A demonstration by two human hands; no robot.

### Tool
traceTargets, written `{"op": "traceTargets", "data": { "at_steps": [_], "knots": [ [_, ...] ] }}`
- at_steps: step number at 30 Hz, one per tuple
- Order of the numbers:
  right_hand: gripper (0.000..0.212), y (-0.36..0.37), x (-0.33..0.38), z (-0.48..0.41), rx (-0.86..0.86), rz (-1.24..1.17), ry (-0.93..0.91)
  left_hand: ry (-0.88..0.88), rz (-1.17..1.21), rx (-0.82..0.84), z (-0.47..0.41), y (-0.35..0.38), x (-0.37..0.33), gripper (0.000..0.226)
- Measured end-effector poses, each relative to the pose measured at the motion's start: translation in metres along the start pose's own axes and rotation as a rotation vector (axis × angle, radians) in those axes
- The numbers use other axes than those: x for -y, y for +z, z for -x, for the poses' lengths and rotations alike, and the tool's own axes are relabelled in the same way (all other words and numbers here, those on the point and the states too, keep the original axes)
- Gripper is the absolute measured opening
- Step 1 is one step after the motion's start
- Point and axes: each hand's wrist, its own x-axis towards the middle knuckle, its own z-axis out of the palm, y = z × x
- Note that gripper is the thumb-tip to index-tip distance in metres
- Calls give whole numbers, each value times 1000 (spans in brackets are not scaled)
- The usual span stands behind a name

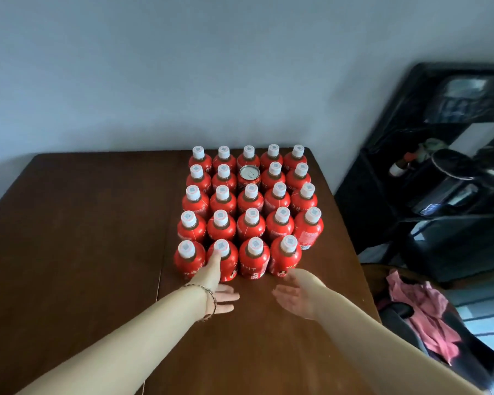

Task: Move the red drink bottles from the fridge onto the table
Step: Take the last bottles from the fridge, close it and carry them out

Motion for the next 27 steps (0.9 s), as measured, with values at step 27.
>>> {"op": "traceTargets", "data": {
  "at_steps": [27],
  "knots": [
    [21, -323, -349, 360, -1155, 334, -166, 1265, -2063, 1159, 315, 309, 308, 29]
  ]
}}
